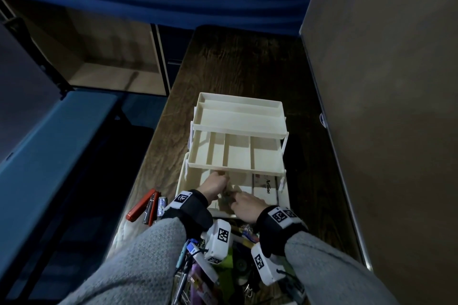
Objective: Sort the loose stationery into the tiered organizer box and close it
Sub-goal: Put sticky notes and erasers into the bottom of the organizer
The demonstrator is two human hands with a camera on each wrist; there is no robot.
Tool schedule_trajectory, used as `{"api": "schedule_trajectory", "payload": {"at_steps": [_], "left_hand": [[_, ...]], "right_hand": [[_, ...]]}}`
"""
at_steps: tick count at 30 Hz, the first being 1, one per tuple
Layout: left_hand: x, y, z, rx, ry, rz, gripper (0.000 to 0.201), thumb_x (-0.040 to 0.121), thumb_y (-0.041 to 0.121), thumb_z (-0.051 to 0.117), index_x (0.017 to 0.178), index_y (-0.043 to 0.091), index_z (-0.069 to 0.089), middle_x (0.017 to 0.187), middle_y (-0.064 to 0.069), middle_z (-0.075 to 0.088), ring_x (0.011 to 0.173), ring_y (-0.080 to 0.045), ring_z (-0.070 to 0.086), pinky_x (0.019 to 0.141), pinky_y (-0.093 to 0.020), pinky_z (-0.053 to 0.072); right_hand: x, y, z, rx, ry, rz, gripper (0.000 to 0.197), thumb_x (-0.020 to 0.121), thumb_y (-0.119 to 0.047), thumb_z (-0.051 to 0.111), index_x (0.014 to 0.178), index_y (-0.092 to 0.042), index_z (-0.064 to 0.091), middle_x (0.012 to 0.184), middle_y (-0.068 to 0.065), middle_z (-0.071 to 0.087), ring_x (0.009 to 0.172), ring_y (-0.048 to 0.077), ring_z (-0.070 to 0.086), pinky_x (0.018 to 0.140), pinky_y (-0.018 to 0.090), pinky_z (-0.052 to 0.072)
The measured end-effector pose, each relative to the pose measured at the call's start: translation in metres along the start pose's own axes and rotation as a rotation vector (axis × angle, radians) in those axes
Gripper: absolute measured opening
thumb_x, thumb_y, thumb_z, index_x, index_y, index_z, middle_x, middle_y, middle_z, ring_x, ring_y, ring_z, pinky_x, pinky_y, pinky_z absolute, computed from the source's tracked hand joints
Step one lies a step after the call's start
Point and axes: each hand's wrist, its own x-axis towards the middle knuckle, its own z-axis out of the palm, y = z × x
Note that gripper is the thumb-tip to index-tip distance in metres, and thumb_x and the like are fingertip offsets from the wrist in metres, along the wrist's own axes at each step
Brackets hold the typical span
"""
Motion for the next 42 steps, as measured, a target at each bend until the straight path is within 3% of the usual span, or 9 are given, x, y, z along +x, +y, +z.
{"api": "schedule_trajectory", "payload": {"at_steps": [4, 7, 10, 15, 22, 30, 34, 37, 42], "left_hand": [[0.001, 0.0, 0.0, 0.007, -0.014, -0.029, 0.037, 0.096, 0.019, 0.042, 0.131, 0.008, 0.046, 0.125, -0.015, 0.055, 0.112, -0.028, 0.05, 0.088, -0.039, 0.038], [0.0, 0.001, 0.001, 0.009, -0.038, -0.038, 0.038, 0.097, 0.019, 0.04, 0.133, 0.01, 0.044, 0.131, -0.014, 0.052, 0.12, -0.03, 0.049, 0.094, -0.043, 0.037], [-0.001, 0.0, -0.001, 0.015, -0.018, -0.033, 0.039, 0.094, 0.014, 0.039, 0.132, 0.01, 0.046, 0.129, -0.015, 0.054, 0.118, -0.032, 0.05, 0.09, -0.041, 0.038], [0.0, -0.001, 0.004, 0.054, 0.024, 0.025, 0.034, 0.097, 0.013, 0.037, 0.125, 0.002, 0.052, 0.109, -0.01, 0.056, 0.088, -0.02, 0.052, 0.058, -0.027, 0.034], [0.002, 0.007, 0.009, 0.034, 0.012, 0.023, 0.023, 0.1, 0.019, 0.035, 0.088, 0.012, 0.053, 0.081, -0.002, 0.05, 0.069, -0.014, 0.043, 0.056, -0.028, 0.031], [0.003, 0.001, 0.01, -0.06, 0.006, -0.032, 0.022, 0.097, 0.026, 0.038, 0.105, 0.01, 0.051, 0.085, -0.007, 0.05, 0.077, -0.021, 0.045, 0.07, -0.031, 0.036], [-0.002, -0.001, 0.008, -0.068, -0.044, -0.01, 0.041, 0.099, 0.025, 0.04, 0.133, 0.004, 0.045, 0.121, -0.016, 0.054, 0.114, -0.029, 0.048, 0.097, -0.04, 0.038], [-0.016, 0.006, 0.002, 0.093, -0.047, 0.089, 0.04, 0.101, 0.016, 0.036, 0.137, 0.0, 0.041, 0.131, -0.016, 0.051, 0.114, -0.027, 0.049, 0.085, -0.032, 0.038], [-0.062, -0.002, -0.012, 0.478, 0.085, 0.43, 0.037, 0.1, 0.018, 0.04, 0.134, 0.01, 0.051, 0.134, -0.004, 0.056, 0.121, -0.02, 0.054, 0.101, -0.027, 0.039]], "right_hand": [[-0.001, 0.01, 0.004, -0.001, -0.009, -0.016, 0.045, 0.097, -0.034, 0.028, 0.135, -0.013, 0.039, 0.146, 0.008, 0.037, 0.134, 0.026, 0.036, 0.106, 0.046, 0.03], [-0.003, 0.015, 0.004, 0.017, -0.007, -0.029, 0.043, 0.098, -0.036, 0.028, 0.134, -0.015, 0.041, 0.146, 0.007, 0.039, 0.133, 0.025, 0.038, 0.106, 0.044, 0.031], [-0.006, 0.017, 0.003, 0.023, 0.061, -0.049, 0.033, 0.099, -0.032, 0.031, 0.121, -0.017, 0.049, 0.137, 0.007, 0.049, 0.124, 0.027, 0.046, 0.099, 0.042, 0.036], [-0.012, 0.024, 0.003, -0.015, 0.355, 0.015, 0.03, 0.099, -0.026, 0.033, 0.118, -0.019, 0.055, 0.13, 0.004, 0.05, 0.121, 0.025, 0.046, 0.103, 0.044, 0.035], [-0.012, 0.028, 0.0, -0.035, 0.205, 0.003, 0.041, 0.097, -0.034, 0.028, 0.135, -0.023, 0.037, 0.145, 0.0, 0.04, 0.137, 0.017, 0.029, 0.112, 0.056, 0.006], [-0.012, 0.035, -0.007, -0.025, 0.165, 0.01, 0.043, 0.099, -0.035, 0.027, 0.14, -0.026, 0.035, 0.15, -0.004, 0.036, 0.139, 0.016, 0.027, 0.113, 0.054, 0.011], [-0.027, 0.039, -0.003, 0.07, 0.309, -0.067, 0.035, 0.1, -0.031, 0.029, 0.131, -0.025, 0.043, 0.147, -0.004, 0.037, 0.134, 0.017, 0.035, 0.111, 0.047, 0.022], [-0.053, 0.049, 0.007, 0.265, 0.51, -0.16, 0.032, 0.1, -0.024, 0.035, 0.129, -0.027, 0.048, 0.138, -0.007, 0.04, 0.128, 0.013, 0.038, 0.109, 0.036, 0.029], [-0.102, 0.092, 0.027, 0.503, 0.816, -0.154, 0.029, 0.096, -0.007, 0.044, 0.118, -0.019, 0.059, 0.115, -0.002, 0.045, 0.104, 0.008, 0.048, 0.089, 0.019, 0.036]]}}
